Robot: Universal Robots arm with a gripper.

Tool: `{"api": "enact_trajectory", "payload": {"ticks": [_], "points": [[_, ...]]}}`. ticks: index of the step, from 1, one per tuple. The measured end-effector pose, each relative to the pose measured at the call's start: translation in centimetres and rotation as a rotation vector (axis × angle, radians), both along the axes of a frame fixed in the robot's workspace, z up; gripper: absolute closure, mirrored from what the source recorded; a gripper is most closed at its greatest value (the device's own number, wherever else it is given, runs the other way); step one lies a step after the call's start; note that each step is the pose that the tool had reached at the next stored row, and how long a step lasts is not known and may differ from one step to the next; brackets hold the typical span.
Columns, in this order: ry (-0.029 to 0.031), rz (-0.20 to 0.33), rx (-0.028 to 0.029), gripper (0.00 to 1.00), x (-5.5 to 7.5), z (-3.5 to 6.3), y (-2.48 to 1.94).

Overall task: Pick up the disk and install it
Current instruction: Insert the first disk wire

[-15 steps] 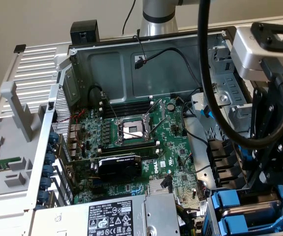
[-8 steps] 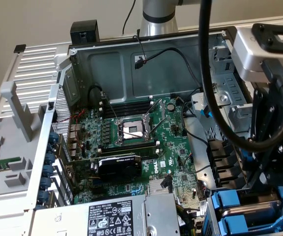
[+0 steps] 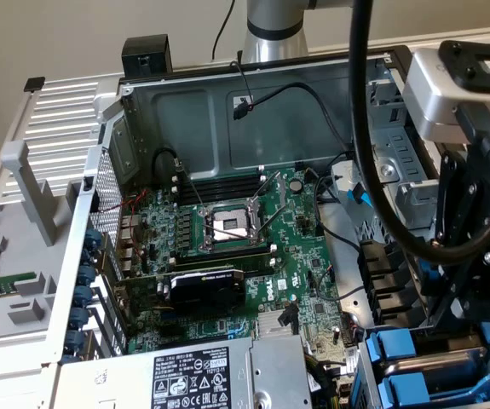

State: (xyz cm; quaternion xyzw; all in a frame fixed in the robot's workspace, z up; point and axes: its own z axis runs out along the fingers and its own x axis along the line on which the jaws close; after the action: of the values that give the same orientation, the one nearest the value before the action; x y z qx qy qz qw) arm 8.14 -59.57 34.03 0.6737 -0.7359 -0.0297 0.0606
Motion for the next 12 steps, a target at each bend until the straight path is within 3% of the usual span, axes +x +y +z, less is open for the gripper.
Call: {"api": "enact_trajectory", "payload": {"ticks": [12], "points": [[-0.0001,0.001,0.0144,0.84,0.05,-0.07,-0.27]]}}
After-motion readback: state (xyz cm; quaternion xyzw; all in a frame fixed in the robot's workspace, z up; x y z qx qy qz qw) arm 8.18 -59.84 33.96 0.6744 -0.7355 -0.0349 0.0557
